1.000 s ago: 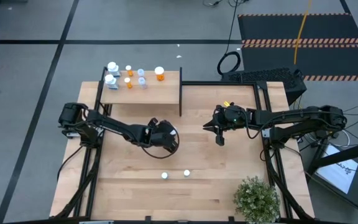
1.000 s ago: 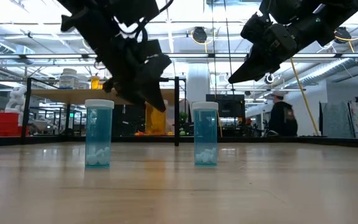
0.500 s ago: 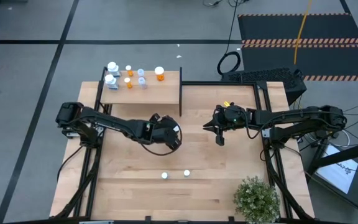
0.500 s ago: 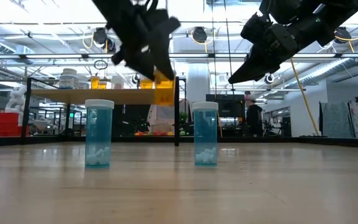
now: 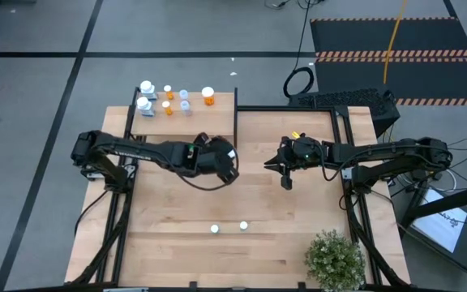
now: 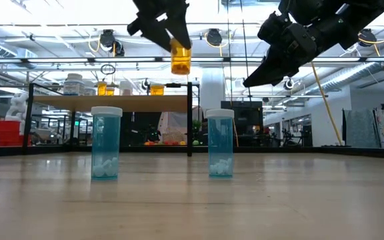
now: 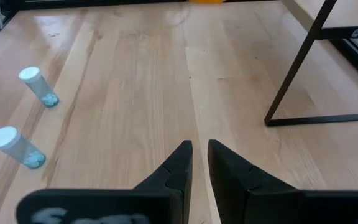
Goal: Pick and place medicine bottles onto shelf by color
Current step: Put the large orange pill bottle on the shelf aligned with the other large orange pill bottle
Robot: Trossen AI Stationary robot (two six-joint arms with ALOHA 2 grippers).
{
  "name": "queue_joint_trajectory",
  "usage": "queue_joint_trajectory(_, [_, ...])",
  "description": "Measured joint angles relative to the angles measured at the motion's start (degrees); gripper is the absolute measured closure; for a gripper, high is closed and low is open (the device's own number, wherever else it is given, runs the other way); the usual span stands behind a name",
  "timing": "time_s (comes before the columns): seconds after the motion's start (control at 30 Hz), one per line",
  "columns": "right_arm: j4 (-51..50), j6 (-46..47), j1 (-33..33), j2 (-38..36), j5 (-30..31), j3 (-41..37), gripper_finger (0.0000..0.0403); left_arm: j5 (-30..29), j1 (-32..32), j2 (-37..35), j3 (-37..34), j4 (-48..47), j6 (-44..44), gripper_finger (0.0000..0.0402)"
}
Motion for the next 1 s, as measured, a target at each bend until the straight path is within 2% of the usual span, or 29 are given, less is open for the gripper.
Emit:
queue_joint_trajectory(0.27, [0.0,0.0,0.0,0.0,-0.2,0.0,0.0355,-1.2,4.2,0.0,5.7,-3.5,5.1,0.0190])
queue_joint_trajectory(0.57, [-0.7,-0.2,0.0,0.0,-0.2,0.0,0.0355,-3.0,11.9,0.0,7.7,-7.7,6.6,0.0190])
queue_joint_trajectory(0.77, [-0.9,-0.3,0.0,0.0,-0.2,0.0,0.0355,-7.2,17.3,0.0,7.7,-12.6,-0.2,0.0190])
queue_joint_trajectory(1.0, [-0.9,-0.4,0.0,0.0,-0.2,0.0,0.0355,-7.7,22.4,0.0,4.0,-11.7,-8.4,0.0190])
